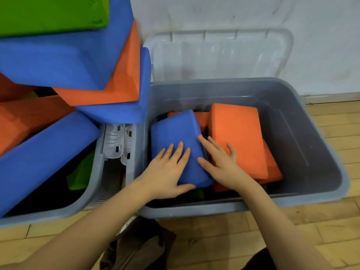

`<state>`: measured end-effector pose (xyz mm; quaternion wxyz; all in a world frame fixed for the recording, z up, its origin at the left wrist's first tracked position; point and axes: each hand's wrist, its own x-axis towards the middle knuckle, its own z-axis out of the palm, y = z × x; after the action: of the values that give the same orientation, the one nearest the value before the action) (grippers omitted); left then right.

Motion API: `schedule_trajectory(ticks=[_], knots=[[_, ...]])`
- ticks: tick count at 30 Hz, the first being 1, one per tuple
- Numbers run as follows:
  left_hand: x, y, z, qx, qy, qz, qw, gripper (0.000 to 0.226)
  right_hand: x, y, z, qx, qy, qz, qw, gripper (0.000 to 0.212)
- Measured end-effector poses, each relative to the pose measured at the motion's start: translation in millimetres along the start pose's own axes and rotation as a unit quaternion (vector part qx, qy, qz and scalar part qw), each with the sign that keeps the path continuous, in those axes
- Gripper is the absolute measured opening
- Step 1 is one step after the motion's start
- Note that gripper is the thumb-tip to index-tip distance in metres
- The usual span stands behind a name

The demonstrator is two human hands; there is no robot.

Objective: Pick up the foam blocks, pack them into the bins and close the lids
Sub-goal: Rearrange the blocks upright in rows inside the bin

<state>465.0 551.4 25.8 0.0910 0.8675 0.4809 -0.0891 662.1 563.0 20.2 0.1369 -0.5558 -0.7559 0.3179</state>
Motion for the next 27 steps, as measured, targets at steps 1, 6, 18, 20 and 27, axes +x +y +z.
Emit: schedule_trajectory(ticks=[1, 6, 18, 20, 27], knots=[[-2, 2, -4, -0.011, 0.045, 0.010, 0.999, 0.091, 0, -1, -3, 0.029, 0.025, 0.007, 0.999, 0.048], [8, 1, -24, -0.086, 0.368, 0.002, 0.926, 0.043, -7, 13, -19, -0.009, 0.125, 0.090, 0.988, 0.051], [14, 10, -33, 0.024, 0.299, -0.029, 0.954, 0.079, -8, 35, -27, -0.241, -0.055, 0.094, 0.964, 0.101], [14, 10, -43, -0.003, 0.320, -0.045, 0.946, 0.074, -13, 32, -33, -0.216, -0.015, 0.068, 0.974, 0.086], [-2, 15, -66, -0.056, 0.370, -0.083, 0.923, 0.068, -25, 4, -74, 0.034, 0.231, 0.007, 0.972, 0.050]])
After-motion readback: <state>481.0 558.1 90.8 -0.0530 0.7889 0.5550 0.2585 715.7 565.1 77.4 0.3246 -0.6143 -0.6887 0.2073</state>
